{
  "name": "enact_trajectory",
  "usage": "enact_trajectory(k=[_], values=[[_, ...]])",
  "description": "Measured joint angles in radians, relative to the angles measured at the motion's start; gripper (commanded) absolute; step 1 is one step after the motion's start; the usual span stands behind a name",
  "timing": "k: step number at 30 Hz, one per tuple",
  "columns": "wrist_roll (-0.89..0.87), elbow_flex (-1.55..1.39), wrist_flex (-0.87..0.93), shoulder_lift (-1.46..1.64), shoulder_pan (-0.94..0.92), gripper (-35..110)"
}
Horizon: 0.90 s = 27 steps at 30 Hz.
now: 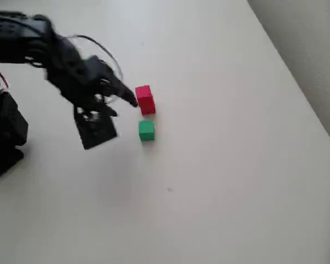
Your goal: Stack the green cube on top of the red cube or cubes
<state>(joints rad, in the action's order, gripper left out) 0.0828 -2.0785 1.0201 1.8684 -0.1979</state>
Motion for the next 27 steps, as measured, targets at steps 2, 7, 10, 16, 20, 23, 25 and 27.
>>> enact_trajectory(k=[2, 7, 10, 16, 20, 23, 25, 27], values=[[-0.008, 0.032, 0.0, -0.052, -0.006, 19], [-0.008, 0.155, -0.003, -0.218, -0.026, 19], [-0.005, 0.206, -0.005, -0.281, -0.038, 20], [-0.003, 0.27, -0.005, -0.356, -0.049, 21], [0.006, 0.284, -0.011, -0.393, -0.06, 17], [0.02, 0.299, -0.017, -0.419, -0.071, 7], [0.018, 0.305, -0.017, -0.433, -0.077, 3], [0.025, 0.322, -0.017, -0.443, -0.08, -2]])
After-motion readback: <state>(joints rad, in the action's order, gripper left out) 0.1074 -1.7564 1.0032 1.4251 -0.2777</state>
